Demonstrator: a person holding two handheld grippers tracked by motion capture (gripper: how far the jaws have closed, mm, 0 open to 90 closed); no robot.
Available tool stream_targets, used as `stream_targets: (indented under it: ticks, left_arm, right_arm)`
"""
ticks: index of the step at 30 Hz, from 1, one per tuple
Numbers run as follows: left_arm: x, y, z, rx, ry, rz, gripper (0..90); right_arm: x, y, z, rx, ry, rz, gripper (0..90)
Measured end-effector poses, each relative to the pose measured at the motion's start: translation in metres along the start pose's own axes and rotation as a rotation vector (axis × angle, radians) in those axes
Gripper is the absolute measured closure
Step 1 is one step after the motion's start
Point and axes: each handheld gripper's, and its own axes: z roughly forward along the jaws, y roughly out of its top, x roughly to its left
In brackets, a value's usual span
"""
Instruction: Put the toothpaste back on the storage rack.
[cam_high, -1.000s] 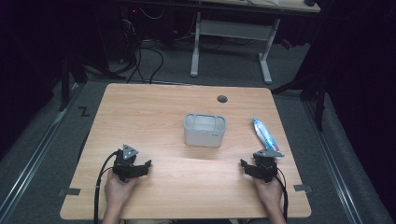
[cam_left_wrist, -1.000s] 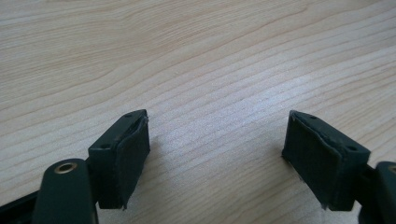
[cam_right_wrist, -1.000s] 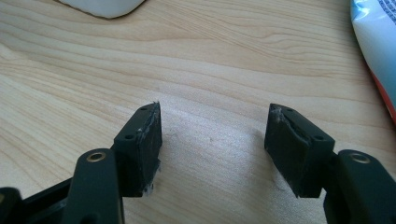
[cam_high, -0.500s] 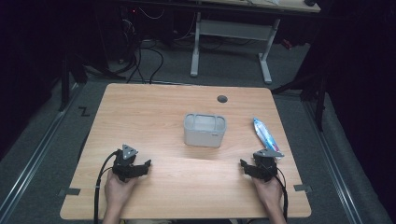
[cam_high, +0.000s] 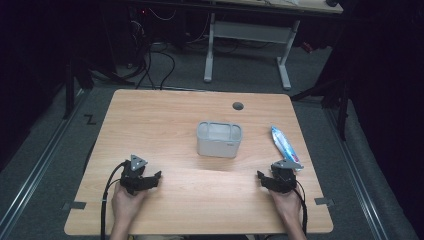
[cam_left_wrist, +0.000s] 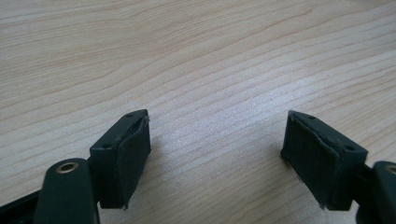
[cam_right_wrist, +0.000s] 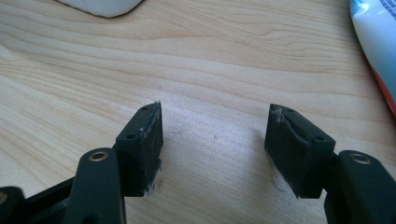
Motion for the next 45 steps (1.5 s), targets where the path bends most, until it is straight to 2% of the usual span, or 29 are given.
stream_targets:
  ticks: [3,11,17,33,40,45]
  left_arm:
    - [0.0,0.0,0.0,-0.002,0.001,0.001,23.7]
    - [0.0,0.0,0.0,-0.001,0.003,0.002,23.7]
    - [0.0,0.0,0.0,-0.001,0.004,0.001,23.8]
    - [0.0,0.0,0.0,-0.001,0.009,-0.001,23.8]
    - [0.0,0.0,0.0,-0.001,0.009,-0.002,23.8]
    - [0.0,0.0,0.0,-0.001,0.008,-0.002,23.8]
  right_arm:
    - [0.0,0.0,-0.002,0.001,0.009,0.006,37.7]
    - [0.001,-0.006,-0.015,-0.053,0.019,0.021,40.0]
    - [0.0,-0.01,-0.024,-0.066,0.028,0.029,40.8]
    - [-0.005,-0.017,-0.037,-0.077,-0.01,0.028,47.5]
    - [-0.008,-0.016,-0.047,-0.116,-0.037,0.005,51.9]
    - [-0.01,-0.014,-0.051,-0.119,-0.043,0.005,52.4]
